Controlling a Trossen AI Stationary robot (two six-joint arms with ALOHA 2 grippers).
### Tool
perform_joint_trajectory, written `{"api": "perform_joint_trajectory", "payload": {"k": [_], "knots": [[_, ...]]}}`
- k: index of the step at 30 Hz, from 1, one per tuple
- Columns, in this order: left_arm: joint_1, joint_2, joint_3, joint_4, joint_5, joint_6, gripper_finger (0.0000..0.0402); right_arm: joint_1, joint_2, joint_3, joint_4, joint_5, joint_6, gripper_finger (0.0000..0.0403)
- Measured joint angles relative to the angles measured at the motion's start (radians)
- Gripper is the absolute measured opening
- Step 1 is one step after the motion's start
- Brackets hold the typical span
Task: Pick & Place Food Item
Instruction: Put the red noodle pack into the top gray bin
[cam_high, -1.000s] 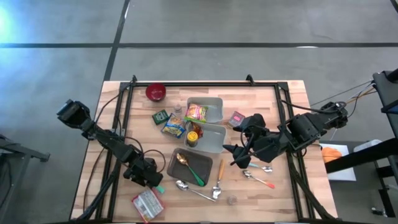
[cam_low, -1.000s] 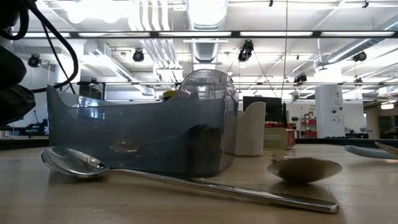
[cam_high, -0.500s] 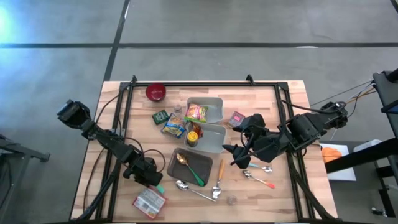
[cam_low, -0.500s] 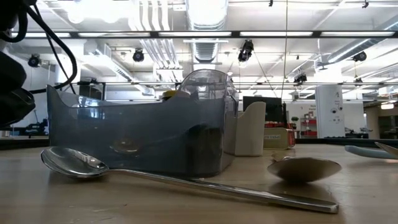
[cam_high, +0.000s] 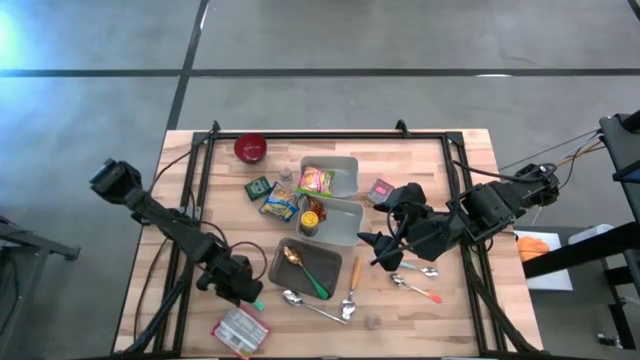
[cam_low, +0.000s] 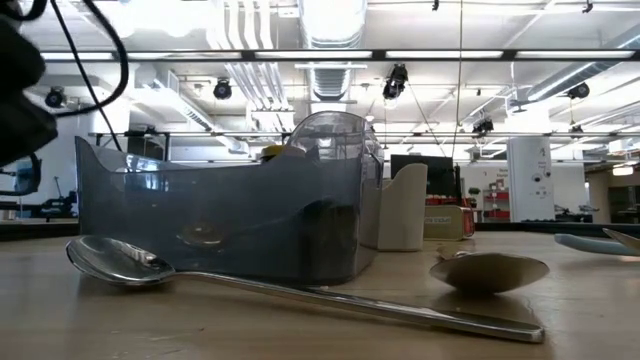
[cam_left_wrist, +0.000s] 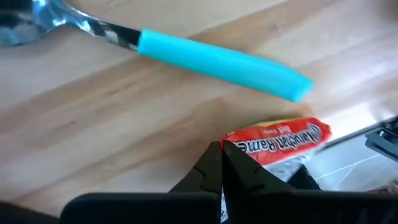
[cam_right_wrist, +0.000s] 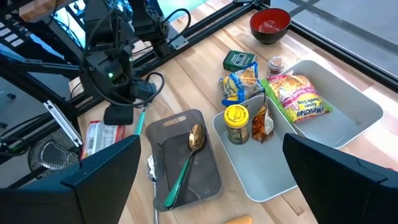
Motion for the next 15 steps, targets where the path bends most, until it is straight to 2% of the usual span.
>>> {"api": "perform_joint_trajectory", "payload": {"k": [15], "knots": [[-0.001,-0.084,0.230,-0.372,-0.132,0.030,0.0000,0.000,0.000,0.000,0.000,0.000,0.000,0.0389]]}}
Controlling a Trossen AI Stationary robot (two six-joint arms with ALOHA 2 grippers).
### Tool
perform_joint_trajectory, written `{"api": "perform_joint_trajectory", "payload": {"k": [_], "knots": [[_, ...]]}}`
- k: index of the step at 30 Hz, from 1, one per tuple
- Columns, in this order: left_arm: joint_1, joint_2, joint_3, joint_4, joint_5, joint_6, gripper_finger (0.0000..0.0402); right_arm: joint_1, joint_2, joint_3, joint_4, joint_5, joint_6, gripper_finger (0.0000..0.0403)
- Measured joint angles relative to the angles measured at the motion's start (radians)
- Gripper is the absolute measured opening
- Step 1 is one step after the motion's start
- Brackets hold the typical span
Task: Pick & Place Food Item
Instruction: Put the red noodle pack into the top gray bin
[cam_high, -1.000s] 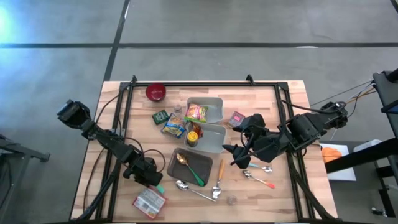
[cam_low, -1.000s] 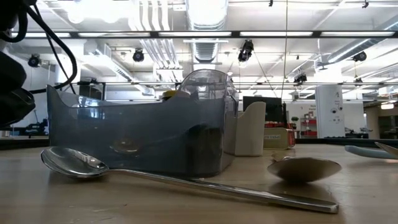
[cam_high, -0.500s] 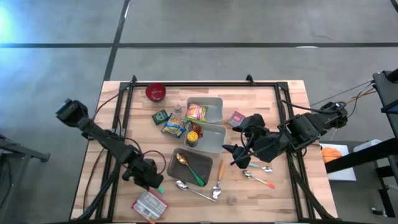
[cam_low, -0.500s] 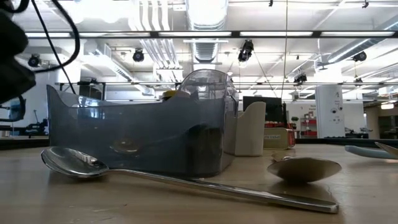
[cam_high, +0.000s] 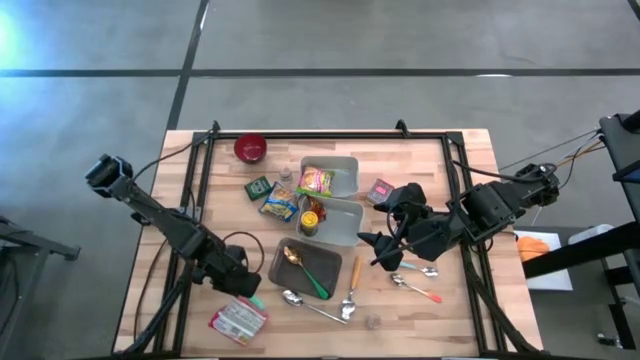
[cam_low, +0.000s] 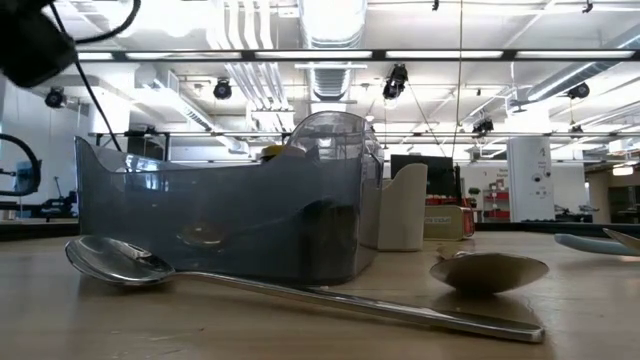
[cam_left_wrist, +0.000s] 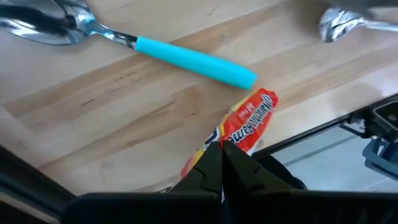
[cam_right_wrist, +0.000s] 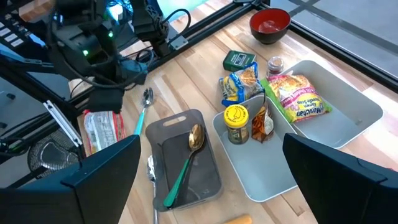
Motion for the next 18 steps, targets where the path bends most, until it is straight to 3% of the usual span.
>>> {"api": "perform_joint_trajectory", "payload": {"k": [18], "knots": [[-0.003,-0.001,0.281,-0.267,-0.180,0.042,0.0000,0.000,0.000,0.000,-0.001,0.000,0.000,0.0389]]}}
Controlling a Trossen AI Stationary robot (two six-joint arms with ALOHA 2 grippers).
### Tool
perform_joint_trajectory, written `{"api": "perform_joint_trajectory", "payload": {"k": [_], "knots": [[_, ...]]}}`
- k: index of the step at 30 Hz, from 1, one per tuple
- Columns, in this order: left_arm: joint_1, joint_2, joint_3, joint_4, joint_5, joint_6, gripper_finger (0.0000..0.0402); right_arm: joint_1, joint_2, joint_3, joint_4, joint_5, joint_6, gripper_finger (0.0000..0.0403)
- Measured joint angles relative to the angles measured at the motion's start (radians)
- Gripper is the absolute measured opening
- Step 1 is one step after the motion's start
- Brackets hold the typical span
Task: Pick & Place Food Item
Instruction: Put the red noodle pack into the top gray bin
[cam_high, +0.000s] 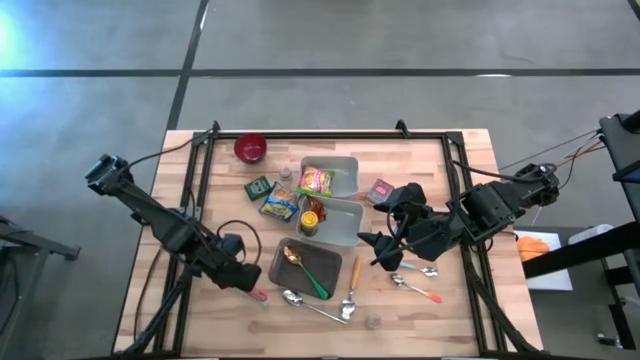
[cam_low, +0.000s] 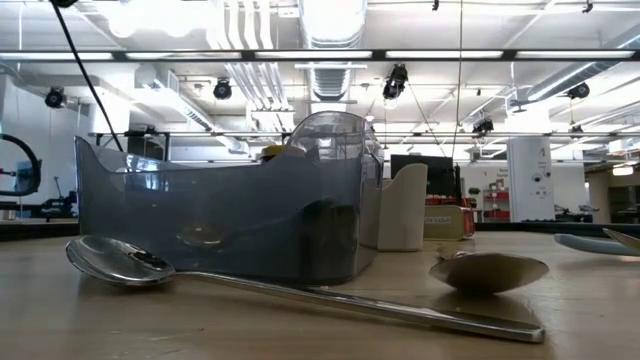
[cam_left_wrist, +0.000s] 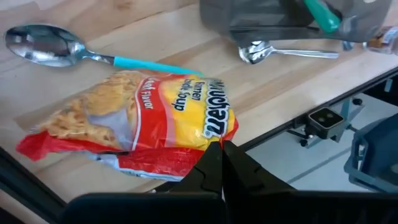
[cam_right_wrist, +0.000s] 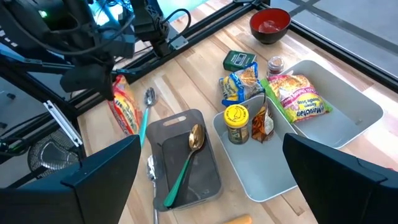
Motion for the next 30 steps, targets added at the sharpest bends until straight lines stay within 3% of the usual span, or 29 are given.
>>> {"api": "perform_joint_trajectory", "payload": {"k": [9,17,25,30], "knots": [[0.006,0.000,0.054,0.024,-0.055,0.052,0.0000,0.000,0.000,0.000,0.000,0.000,0.000,0.0389],[0.053,0.000,0.154,-0.007,-0.166,0.162,0.0000,0.000,0.000,0.000,0.000,0.000,0.000,0.0389],[0.200,0.000,0.289,-0.134,-0.176,0.452,0.0000,0.000,0.000,0.000,0.000,0.000,0.000,0.0389],[0.339,0.000,0.350,-0.181,-0.122,0.699,0.0000,0.000,0.000,0.000,0.000,0.000,0.000,0.0389]]}}
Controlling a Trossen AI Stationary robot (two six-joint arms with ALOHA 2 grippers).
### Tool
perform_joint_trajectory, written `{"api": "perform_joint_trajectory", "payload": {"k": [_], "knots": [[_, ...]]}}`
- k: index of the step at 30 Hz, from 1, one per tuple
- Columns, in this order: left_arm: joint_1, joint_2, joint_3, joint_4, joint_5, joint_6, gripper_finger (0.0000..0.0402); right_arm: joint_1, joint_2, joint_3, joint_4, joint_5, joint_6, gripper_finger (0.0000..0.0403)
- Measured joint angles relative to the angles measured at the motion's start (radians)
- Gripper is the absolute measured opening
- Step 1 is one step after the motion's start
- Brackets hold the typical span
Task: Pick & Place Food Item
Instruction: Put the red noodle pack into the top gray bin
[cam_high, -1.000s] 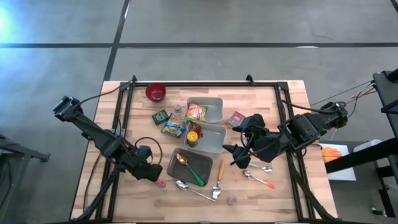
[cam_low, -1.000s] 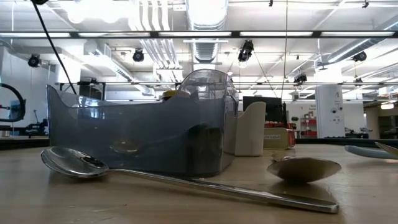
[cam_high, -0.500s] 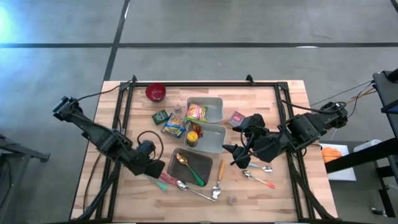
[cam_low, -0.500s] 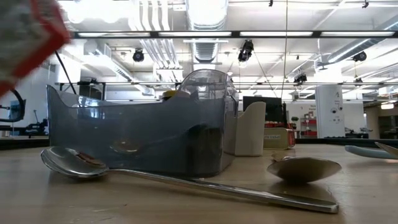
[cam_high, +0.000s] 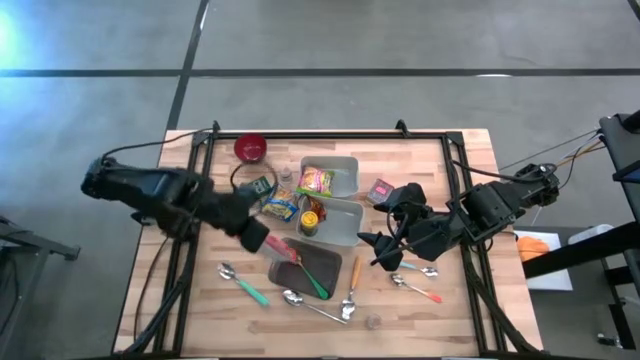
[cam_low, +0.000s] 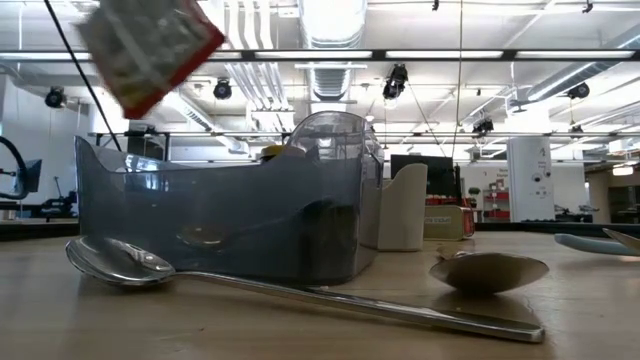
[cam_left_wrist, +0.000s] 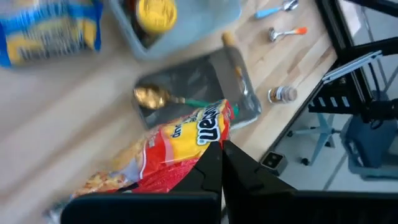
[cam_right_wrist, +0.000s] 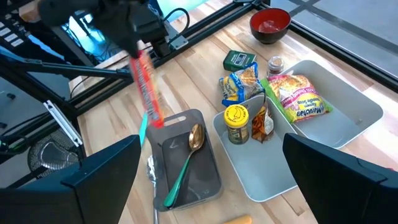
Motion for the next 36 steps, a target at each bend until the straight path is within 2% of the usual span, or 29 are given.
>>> {"api": "perform_joint_trajectory", "payload": {"k": [10,15,19,28,36], "knots": [[0.339,0.000,0.017,-0.010,0.243,0.461,0.0000,0.000,0.000,0.000,0.000,0.000,0.000,0.0389],[0.534,0.006,0.017,0.003,0.395,0.620,0.0000,0.000,0.000,0.000,0.000,0.000,0.000,0.0389],[0.650,0.031,0.017,0.047,0.500,0.721,0.0000,0.000,0.000,0.000,0.000,0.000,0.000,0.0389],[0.790,0.146,0.041,0.198,0.623,0.860,0.0000,0.000,0.000,0.000,0.000,0.000,0.000,0.0389],[0.840,0.319,0.202,0.204,0.633,0.919,0.0000,0.000,0.000,0.000,0.000,0.000,0.000,0.0389]]}}
